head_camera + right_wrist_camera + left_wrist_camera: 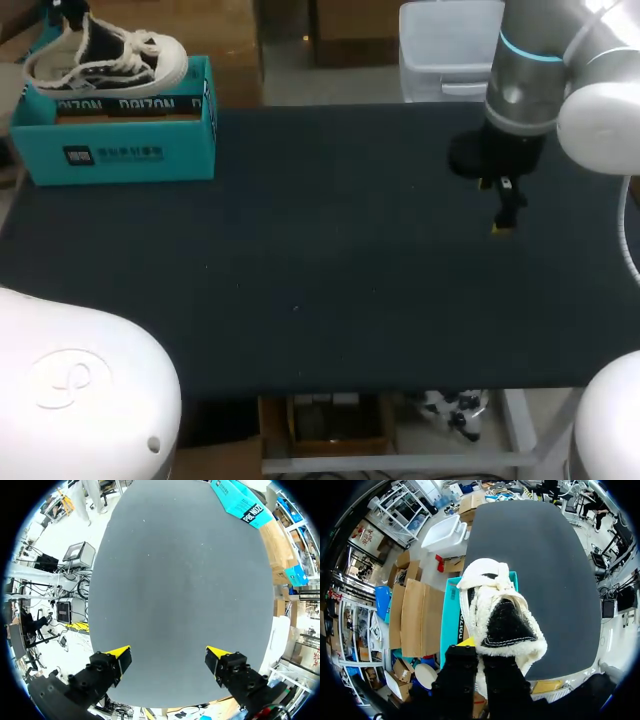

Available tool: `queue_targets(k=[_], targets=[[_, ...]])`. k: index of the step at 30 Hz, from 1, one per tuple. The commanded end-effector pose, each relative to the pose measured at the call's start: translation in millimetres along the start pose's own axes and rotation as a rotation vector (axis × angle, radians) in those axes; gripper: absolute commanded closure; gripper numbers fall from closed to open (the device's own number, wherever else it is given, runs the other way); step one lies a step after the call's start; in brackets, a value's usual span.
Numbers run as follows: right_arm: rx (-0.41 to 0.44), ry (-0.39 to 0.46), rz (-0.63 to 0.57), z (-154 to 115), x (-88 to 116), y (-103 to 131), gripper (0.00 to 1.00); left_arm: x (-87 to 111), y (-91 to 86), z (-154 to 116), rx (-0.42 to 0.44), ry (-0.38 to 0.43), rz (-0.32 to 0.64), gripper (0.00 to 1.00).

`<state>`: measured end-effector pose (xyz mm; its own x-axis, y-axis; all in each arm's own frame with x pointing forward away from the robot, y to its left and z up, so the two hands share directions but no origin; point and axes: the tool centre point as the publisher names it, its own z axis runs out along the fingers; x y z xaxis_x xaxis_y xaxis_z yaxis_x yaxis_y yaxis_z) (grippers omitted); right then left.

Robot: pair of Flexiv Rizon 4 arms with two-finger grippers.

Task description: Open the shoe tongue, take the insole out of the shoe, put the insole back into the shoe, and pack the shoe into the shoebox

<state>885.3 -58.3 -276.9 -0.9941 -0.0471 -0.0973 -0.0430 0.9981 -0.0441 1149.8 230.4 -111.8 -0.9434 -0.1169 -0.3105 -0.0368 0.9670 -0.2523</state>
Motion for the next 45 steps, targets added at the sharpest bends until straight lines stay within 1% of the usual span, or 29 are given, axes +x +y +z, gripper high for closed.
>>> queue_targets(k=[1, 5, 8, 11, 15, 19, 25, 28, 29, 30, 31, 35, 38, 41, 45], targets=[[0.001, -0.002, 0.0, 0, 1, 0, 0.0, -13.7, 25.1, 23, 0.011, 0.072, 0.001, 1.0], [0.001, -0.002, 0.0, 0, 1, 0, 0.0, -15.1, 41.1, 47, -0.005, 0.082, -0.012, 1.0], [0.001, -0.002, 0.0, 0, 1, 0, 0.0, -19.2, 48.9, 65, -0.001, 0.109, -0.026, 1.0], [0.001, -0.002, 0.0, 0, 1, 0, 0.0, -21.9, 53.1, 88, -0.021, 0.121, -0.039, 1.0], [0.001, -0.002, 0.0, 0, 1, 0, 0.0, -22.7, 58.9, 117, -0.023, 0.158, -0.046, 1.0], [0.001, -0.002, 0.0, 0, 1, 0, 0.0, -15.2, 65.6, 142, -0.037, 0.195, -0.041, 1.0], [0.001, -0.002, 0.0, 0, 1, 0, 0.0, -10.1, 67.9, 166, -0.039, 0.239, -0.043, 1.0], [0.001, -0.002, 0.0, 0, 1, 0, 0.0, -6.7, 67.6, 170, -0.047, 0.246, -0.039, 1.0], [0.001, -0.002, 0.0, 0, 1, 0, 0.0, -6.5, 67.2, 170, -0.047, 0.247, -0.04, 0.94], [0.001, -0.002, 0.0, 0, 1, 0, 0.0, -6.4, 66.4, 169, -0.047, 0.247, -0.047, 0.53], [0.001, -0.002, 0.0, 0, 1, 0, 0.0, -6.4, 65.4, 168, -0.047, 0.246, -0.048, 0.0], [0.001, -0.002, 0.0, 0, 1, 0, 0.0, -3.2, 58.2, 162, -0.059, 0.227, -0.049, 0.0], [0.001, -0.002, 0.0, 0, 1, 0, 0.0, 0.4, 51.2, 152, -0.063, 0.217, -0.045, 0.0], [0.001, -0.002, 0.0, 0, 1, 0, 0.0, 3.0, 40.5, 132, -0.051, 0.2, -0.049, 0.0], [0.001, -0.002, 0.0, 0, 1, 0, 0.0, 9.0, 18.3, 98, -0.043, 0.156, -0.031, 0.0]])
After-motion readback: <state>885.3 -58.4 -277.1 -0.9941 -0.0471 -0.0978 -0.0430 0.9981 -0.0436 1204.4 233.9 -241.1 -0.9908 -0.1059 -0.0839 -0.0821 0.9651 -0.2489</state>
